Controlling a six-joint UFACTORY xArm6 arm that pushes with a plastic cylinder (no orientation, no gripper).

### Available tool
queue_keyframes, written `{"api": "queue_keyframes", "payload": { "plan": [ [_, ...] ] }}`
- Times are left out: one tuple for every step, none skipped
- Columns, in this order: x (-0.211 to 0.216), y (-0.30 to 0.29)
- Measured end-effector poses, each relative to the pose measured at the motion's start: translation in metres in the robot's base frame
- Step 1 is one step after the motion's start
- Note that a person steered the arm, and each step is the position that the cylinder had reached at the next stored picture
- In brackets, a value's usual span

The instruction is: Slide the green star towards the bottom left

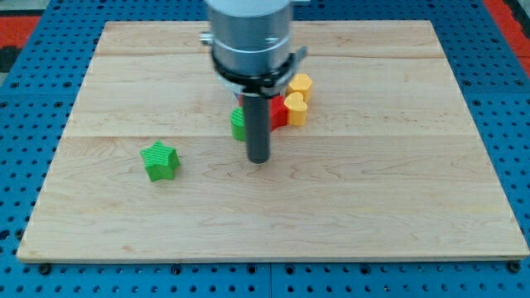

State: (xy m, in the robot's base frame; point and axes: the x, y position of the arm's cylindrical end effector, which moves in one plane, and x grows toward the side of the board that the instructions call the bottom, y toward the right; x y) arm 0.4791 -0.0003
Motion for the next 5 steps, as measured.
{"api": "queue_keyframes", "payload": {
  "plan": [
    [-0.001,0.002],
    [-0.011,0.002],
    [-0.006,-0.005],
    [0.011,-0.075],
    [0.022,-0.107]
  ]
}}
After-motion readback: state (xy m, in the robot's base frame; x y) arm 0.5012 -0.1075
